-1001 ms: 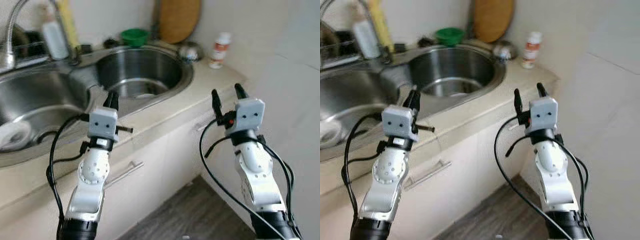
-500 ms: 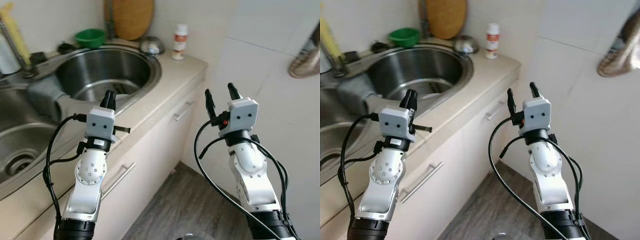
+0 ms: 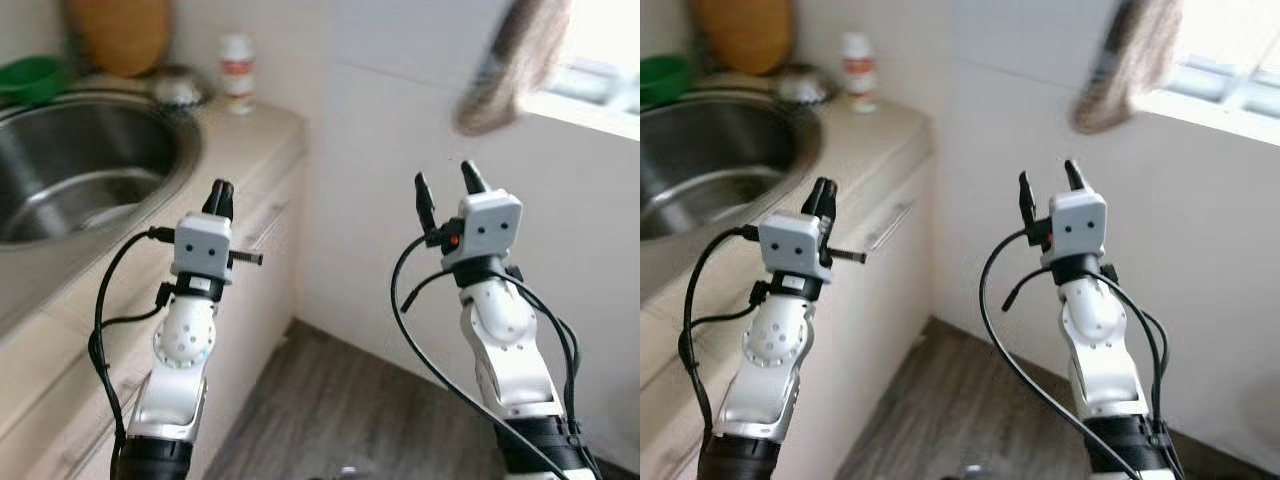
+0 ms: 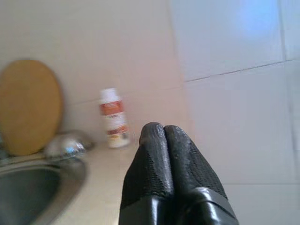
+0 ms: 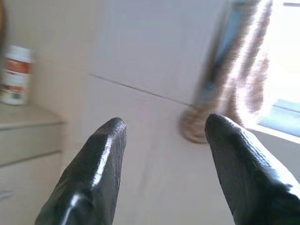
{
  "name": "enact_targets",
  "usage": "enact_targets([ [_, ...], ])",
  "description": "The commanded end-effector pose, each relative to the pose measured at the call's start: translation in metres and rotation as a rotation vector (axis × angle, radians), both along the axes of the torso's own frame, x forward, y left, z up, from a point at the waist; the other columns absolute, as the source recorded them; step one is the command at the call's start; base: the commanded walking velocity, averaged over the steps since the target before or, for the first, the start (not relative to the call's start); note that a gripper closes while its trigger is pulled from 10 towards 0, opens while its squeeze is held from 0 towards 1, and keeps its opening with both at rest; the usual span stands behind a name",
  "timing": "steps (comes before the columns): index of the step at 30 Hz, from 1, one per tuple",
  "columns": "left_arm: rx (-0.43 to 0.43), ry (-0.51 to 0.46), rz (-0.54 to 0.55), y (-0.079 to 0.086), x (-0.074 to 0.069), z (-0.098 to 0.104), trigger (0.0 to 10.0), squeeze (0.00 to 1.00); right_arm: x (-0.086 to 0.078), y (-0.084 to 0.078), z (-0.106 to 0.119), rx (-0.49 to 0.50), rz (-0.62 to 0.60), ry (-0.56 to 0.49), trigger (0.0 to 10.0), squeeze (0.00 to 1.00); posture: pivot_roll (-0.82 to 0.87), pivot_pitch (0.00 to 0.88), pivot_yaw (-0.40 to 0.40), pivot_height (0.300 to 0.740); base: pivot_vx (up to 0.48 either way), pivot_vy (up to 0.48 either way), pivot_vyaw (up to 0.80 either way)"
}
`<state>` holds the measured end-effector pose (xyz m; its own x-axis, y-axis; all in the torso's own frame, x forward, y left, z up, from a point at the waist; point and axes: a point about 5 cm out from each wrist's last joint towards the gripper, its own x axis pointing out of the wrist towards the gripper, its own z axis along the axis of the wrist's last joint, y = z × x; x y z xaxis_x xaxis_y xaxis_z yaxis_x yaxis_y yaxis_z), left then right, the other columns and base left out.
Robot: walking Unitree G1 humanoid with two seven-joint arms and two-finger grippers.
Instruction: Kitchen organization
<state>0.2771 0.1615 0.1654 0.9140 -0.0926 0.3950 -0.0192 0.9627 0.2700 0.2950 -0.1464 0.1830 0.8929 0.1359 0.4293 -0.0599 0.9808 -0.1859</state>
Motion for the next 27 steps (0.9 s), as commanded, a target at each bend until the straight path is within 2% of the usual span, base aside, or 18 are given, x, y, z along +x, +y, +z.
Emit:
enact_targets([
  [1,-0.009,-0.006,-0.017,-0.0031,0.0,0.0025,10.0,0.0,0.0005,-0.0019,0.0024,-0.002,-0.009,-0.014,10.0,0.0,-0.03,0.0,-0.034,0.74,0.0,0.48,-0.77],
  [8,-0.009,-0.01,-0.02,-0.0035,-0.0001,0.0029,10.0,0.0,0.0013,-0.0017,0.0022,-0.003,-0.008,-0.014,10.0,0.0,-0.03,0.0,-0.035,0.74,0.0,0.468,-0.77],
  [19,0.01,-0.016,-0.025,-0.0049,-0.0016,0.0019,10.0,0.0,0.0019,-0.0017,0.0017,-0.008,-0.009,-0.019,10.0,0.0,-0.03,0.0,-0.036,0.74,0.0,0.0,-0.77],
  [24,0.017,-0.006,-0.027,-0.0058,-0.0013,0.0006,10.0,0.0,0.0018,-0.0019,0.002,-0.009,-0.012,-0.023,10.0,0.0,-0.04,0.0,-0.034,0.74,0.0,-0.48,-0.77],
  [27,0.016,-0.006,-0.028,-0.0059,-0.0011,0.0005,10.0,0.0,0.0017,-0.002,0.0023,-0.009,-0.012,-0.024,10.0,0.0,-0.04,0.0,-0.033,0.74,0.0,0.0,-0.77],
])
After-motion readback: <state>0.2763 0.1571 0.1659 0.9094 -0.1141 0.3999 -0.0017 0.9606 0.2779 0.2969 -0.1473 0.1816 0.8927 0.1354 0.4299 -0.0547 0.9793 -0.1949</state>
